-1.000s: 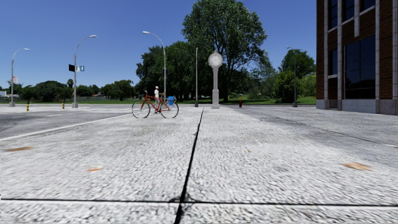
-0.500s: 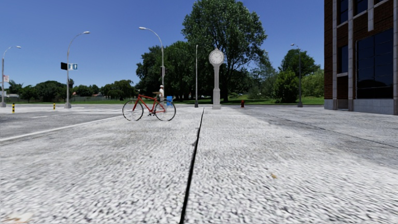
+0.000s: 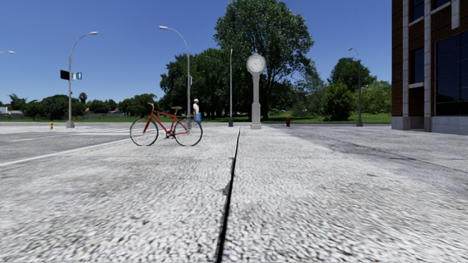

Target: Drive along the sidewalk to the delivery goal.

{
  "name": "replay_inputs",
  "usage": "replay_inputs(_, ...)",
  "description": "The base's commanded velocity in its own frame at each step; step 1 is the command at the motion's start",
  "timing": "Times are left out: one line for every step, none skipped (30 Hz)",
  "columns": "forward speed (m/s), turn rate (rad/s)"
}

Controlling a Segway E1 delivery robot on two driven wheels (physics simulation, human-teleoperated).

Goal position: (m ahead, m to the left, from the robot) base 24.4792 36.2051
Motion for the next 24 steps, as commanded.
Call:
replay_inputs(2.0, 0.0)
replay_inputs(2.0, 0.0)
replay_inputs(2.0, 0.0)
replay_inputs(2.0, 0.0)
replay_inputs(2.0, 0.0)
replay_inputs(2.0, 0.0)
replay_inputs(2.0, 0.0)
replay_inputs(2.0, 0.0)
replay_inputs(2.0, 0.0)
replay_inputs(2.0, 0.0)
replay_inputs(2.0, 0.0)
replay_inputs(2.0, 0.0)
replay_inputs(2.0, 0.0)
replay_inputs(2.0, 0.0)
replay_inputs(2.0, 0.0)
replay_inputs(2.0, 0.0)
replay_inputs(2.0, 0.0)
replay_inputs(2.0, 0.0)
replay_inputs(2.0, 0.0)
replay_inputs(2.0, 0.0)
replay_inputs(2.0, 0.0)
replay_inputs(2.0, 0.0)
replay_inputs(2.0, 0.0)
replay_inputs(2.0, 0.0)
